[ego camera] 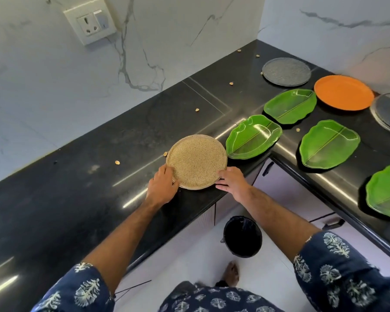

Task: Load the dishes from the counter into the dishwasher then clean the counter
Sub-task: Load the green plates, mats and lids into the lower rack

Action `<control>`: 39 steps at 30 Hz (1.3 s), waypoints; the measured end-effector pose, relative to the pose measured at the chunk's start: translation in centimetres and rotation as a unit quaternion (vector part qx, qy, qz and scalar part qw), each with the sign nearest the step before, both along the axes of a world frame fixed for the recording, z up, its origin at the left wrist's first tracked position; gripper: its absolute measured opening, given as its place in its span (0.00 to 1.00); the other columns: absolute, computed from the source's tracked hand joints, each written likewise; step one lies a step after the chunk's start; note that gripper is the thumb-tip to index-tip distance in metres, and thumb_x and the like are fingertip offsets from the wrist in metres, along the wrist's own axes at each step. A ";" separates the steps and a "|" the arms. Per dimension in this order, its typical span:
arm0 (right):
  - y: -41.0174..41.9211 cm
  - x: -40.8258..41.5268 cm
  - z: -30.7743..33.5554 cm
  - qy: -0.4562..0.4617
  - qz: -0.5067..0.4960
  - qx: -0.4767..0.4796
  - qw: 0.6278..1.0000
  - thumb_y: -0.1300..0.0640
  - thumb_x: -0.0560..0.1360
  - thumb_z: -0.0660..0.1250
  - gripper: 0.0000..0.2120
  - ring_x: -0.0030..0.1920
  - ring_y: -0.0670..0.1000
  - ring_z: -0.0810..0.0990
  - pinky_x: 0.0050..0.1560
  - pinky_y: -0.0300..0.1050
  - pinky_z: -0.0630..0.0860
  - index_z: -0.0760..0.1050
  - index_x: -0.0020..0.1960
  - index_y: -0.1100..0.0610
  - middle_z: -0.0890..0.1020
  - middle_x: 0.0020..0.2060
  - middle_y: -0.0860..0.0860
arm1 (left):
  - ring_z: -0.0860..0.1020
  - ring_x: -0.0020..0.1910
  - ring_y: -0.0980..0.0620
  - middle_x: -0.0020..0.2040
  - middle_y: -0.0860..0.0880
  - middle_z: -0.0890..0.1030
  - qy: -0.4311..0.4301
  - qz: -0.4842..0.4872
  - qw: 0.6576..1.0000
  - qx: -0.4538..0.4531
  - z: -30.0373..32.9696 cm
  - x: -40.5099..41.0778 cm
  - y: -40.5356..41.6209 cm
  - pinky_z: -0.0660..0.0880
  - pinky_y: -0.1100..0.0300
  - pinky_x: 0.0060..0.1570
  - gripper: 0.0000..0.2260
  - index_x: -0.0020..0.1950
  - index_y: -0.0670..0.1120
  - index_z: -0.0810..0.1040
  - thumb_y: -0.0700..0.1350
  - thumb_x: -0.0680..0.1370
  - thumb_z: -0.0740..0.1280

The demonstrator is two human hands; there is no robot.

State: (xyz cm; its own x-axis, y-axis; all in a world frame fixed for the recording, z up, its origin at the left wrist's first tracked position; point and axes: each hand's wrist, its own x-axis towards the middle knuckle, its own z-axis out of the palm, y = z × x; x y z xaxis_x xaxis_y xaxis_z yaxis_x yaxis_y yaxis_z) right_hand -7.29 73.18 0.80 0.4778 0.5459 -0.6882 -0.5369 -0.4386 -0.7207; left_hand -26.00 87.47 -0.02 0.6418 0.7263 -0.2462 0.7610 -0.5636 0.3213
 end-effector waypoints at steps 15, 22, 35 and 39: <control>-2.7 -1.6 2.3 -0.007 -0.136 0.126 0.983 0.69 0.77 0.66 0.15 0.54 0.57 0.83 0.46 0.49 0.83 0.67 0.61 0.60 0.79 0.61 0.59 | 0.72 0.68 0.52 0.68 0.53 0.71 -0.338 0.051 0.904 -0.256 2.9 1.5 2.8 0.71 0.49 0.69 0.27 0.77 0.50 0.58 0.41 0.81 0.65; -15.5 -3.4 4.0 -0.050 -0.236 0.150 0.959 0.78 0.71 0.62 0.23 0.44 0.54 0.83 0.46 0.50 0.84 0.73 0.59 0.56 0.83 0.47 0.54 | 0.81 0.44 0.53 0.55 0.45 0.78 -0.372 -0.124 0.825 -0.408 4.9 8.6 -3.4 0.81 0.57 0.32 0.19 0.70 0.48 0.66 0.32 0.82 0.61; -47.3 -16.3 5.5 -0.096 -0.446 0.006 0.890 0.59 0.71 0.71 0.23 0.56 0.60 0.81 0.54 0.53 0.80 0.75 0.64 0.63 0.82 0.56 0.59 | 0.76 0.64 0.52 0.64 0.61 0.76 -0.135 -0.653 0.664 -0.339 3.0 17.0 -35.5 0.73 0.47 0.64 0.15 0.67 0.65 0.71 0.51 0.82 0.63; -56.2 -21.1 2.5 -0.084 -0.441 -0.062 0.891 0.60 0.75 0.70 0.16 0.58 0.58 0.80 0.56 0.52 0.79 0.76 0.63 0.59 0.81 0.58 0.56 | 0.79 0.57 0.49 0.59 0.53 0.80 -0.063 -0.742 0.621 -0.243 1.5 15.5 -48.8 0.74 0.54 0.56 0.13 0.66 0.57 0.72 0.45 0.83 0.62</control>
